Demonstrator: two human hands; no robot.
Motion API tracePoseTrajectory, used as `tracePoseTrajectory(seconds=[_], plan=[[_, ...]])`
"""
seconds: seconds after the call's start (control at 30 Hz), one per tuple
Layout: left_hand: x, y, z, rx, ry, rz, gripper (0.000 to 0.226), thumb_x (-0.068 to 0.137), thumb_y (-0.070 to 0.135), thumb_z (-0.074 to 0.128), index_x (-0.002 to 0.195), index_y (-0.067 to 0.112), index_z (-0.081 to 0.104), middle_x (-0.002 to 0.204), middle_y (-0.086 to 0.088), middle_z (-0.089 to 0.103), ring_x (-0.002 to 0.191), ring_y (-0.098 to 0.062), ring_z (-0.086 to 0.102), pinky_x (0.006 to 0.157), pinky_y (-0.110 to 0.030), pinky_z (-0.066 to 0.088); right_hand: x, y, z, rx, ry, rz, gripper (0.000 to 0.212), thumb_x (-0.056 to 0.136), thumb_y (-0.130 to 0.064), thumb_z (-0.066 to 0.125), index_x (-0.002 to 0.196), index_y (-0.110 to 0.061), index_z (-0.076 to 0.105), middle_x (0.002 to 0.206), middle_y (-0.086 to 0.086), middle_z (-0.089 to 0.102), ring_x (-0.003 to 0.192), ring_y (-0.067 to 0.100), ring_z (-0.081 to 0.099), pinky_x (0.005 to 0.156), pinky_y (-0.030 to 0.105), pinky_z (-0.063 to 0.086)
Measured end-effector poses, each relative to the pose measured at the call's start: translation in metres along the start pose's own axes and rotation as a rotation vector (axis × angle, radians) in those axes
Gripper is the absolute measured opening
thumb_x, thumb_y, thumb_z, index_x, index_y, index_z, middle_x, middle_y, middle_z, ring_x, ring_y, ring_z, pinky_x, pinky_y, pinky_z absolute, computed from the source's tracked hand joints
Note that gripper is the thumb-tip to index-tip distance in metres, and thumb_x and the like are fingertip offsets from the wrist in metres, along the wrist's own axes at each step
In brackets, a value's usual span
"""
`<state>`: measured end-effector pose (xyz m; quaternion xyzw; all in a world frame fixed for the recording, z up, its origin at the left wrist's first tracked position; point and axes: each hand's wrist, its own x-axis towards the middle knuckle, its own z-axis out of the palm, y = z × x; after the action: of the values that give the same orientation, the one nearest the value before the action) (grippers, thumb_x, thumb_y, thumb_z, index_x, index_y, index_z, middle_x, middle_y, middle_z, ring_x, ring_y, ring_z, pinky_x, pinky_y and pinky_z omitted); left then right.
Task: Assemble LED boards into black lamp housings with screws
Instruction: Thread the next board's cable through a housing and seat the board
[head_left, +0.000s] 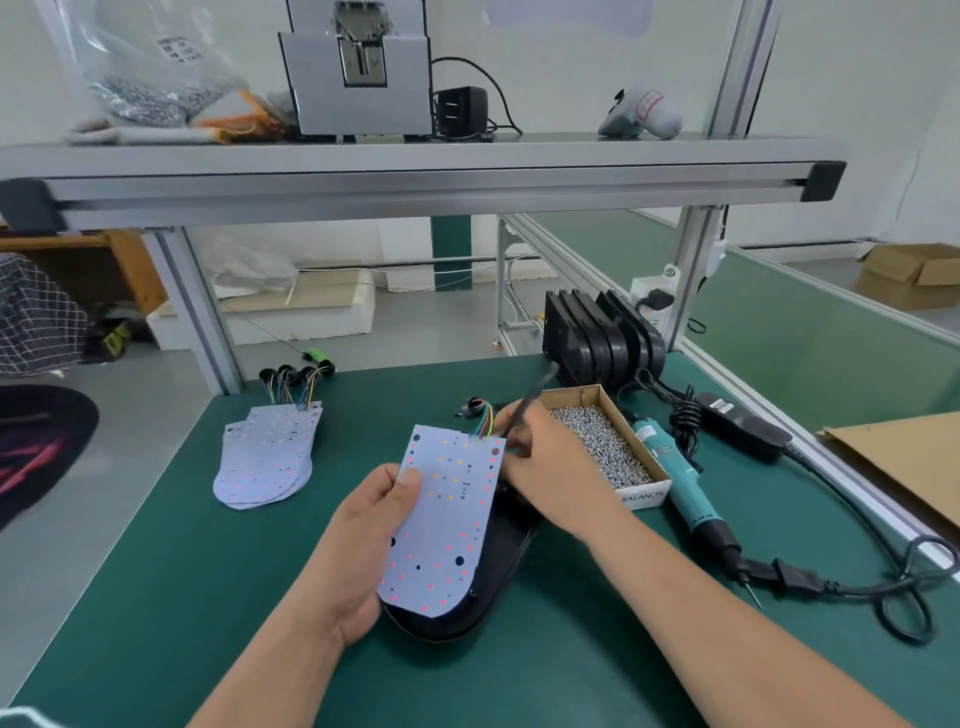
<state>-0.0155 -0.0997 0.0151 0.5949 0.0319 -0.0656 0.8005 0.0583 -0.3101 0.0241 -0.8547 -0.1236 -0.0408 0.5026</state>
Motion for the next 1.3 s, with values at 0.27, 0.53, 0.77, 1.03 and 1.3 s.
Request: tracePoseTrajectory(seconds=[0.27, 0.53, 0.77, 1.03, 1.3], plan=[[0.006, 0.000, -0.009, -0.193, 0.042, 0.020, 0.021, 0.092, 0.044, 0.068, 0.089, 0.023, 0.070, 0.105, -0.007, 0.076, 0.082, -0.023, 0.074, 0.066, -0.037, 0.062, -0.004, -0.005, -0.005, 0.677, -0.240, 0.299, 0.085, 0.090, -0.089, 0.034, 0.113, -0.019, 0.075, 0.099, 0.016, 0.076, 0.076, 0.023, 0.065, 0.060, 0.031, 0.046], [0.009, -0.001, -0.013, -0.292, 0.122, 0.006, 0.041, 0.103, 0.044, 0.060, 0.129, 0.013, 0.065, 0.130, -0.011, 0.074, 0.108, -0.028, 0.075, 0.089, -0.046, 0.064, -0.005, 0.006, 0.004, 0.782, -0.334, 0.178, 0.033, 0.101, -0.027, 0.057, 0.109, 0.000, 0.075, 0.089, 0.014, 0.069, 0.073, 0.019, 0.064, 0.065, 0.029, 0.058], [0.011, 0.004, -0.015, -0.371, 0.290, 0.097, 0.030, 0.106, 0.037, 0.060, 0.126, 0.018, 0.070, 0.129, -0.005, 0.076, 0.110, -0.023, 0.076, 0.081, -0.042, 0.064, -0.014, 0.008, 0.001, -0.013, -0.166, 0.094, 0.014, 0.093, -0.035, 0.059, 0.090, -0.022, 0.059, 0.066, 0.006, 0.073, 0.047, 0.017, 0.058, 0.050, 0.026, 0.044], [0.011, 0.004, -0.015, -0.197, 0.465, 0.071, 0.019, 0.108, 0.039, 0.058, 0.101, 0.023, 0.065, 0.106, -0.005, 0.078, 0.092, -0.030, 0.071, 0.088, -0.051, 0.058, -0.009, 0.008, -0.021, 0.475, 0.337, -0.038, 0.013, 0.083, -0.030, 0.072, 0.086, -0.018, 0.072, 0.060, 0.000, 0.052, 0.053, 0.012, 0.041, 0.050, 0.024, 0.037], [0.010, -0.003, -0.012, -0.182, 0.415, 0.015, 0.023, 0.106, 0.035, 0.062, 0.094, 0.016, 0.066, 0.080, -0.002, 0.072, 0.064, -0.024, 0.065, 0.057, -0.031, 0.053, 0.005, 0.010, -0.028, 1.216, 0.372, -0.010, 0.048, 0.095, -0.060, 0.054, 0.087, -0.013, 0.056, 0.075, 0.011, 0.061, 0.076, 0.031, 0.071, 0.086, 0.052, 0.063]])
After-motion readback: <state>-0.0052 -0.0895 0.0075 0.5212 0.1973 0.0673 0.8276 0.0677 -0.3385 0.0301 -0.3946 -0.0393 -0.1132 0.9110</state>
